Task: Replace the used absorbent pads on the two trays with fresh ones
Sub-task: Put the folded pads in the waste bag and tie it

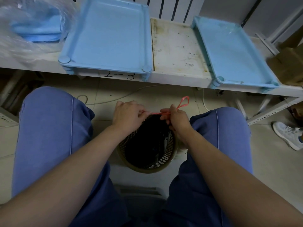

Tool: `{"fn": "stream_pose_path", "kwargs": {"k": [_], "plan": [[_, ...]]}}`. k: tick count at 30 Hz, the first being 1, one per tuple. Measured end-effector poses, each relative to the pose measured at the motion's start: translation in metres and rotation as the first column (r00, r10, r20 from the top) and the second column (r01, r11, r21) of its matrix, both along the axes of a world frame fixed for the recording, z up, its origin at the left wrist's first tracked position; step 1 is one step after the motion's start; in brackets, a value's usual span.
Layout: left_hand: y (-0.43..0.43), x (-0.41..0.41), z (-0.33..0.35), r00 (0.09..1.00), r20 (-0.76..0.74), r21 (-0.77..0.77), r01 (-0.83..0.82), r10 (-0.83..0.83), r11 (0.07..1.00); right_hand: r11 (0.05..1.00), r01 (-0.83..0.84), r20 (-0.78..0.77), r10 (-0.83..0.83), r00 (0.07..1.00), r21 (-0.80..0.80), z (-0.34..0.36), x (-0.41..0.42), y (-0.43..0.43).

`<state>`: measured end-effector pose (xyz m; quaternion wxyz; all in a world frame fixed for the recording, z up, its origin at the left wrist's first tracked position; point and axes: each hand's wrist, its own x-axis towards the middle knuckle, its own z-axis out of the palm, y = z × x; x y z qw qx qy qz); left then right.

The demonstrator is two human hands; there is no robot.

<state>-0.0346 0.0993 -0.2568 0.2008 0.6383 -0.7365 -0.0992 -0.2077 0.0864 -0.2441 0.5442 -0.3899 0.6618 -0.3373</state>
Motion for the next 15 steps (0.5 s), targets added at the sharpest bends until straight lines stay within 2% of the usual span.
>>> {"fn": "stream_pose_path", "kwargs": {"k": [2,4,7,9,11,12,13,15], "plan": [[0.002,-0.004,0.000,0.993,-0.112,0.077,0.040,-0.032,0.996,0.999,0.038,0.036,-0.039,0.999,0.029,0.000,-0.002,0.000],[0.004,-0.008,-0.002,0.980,-0.181,0.253,0.125,-0.080,0.959,0.998,0.054,0.061,-0.057,0.997,0.044,-0.001,-0.004,-0.001],[0.009,-0.010,-0.007,0.983,-0.041,0.480,0.176,-0.179,0.860,0.995,0.060,0.173,-0.072,0.982,0.078,-0.001,-0.004,0.001],[0.013,-0.009,-0.011,0.987,0.026,0.509,0.123,-0.158,0.852,0.997,0.031,0.174,-0.042,0.984,0.068,0.000,-0.003,0.003],[0.012,-0.009,-0.015,0.993,0.035,0.418,0.088,-0.113,0.904,0.999,-0.045,0.041,0.046,0.998,-0.027,0.000,-0.001,0.003],[0.011,-0.011,-0.017,0.994,-0.018,0.357,0.106,-0.106,0.928,0.990,-0.113,-0.058,0.108,0.992,-0.089,-0.001,0.000,0.003],[0.010,-0.012,-0.019,0.984,-0.140,0.320,0.154,-0.114,0.935,0.971,-0.194,-0.149,0.173,0.974,-0.141,-0.001,0.001,0.004],[0.008,-0.018,-0.018,0.881,-0.450,0.277,0.291,-0.144,0.916,0.926,-0.323,-0.240,0.274,0.931,-0.197,0.000,0.005,0.008]]}}
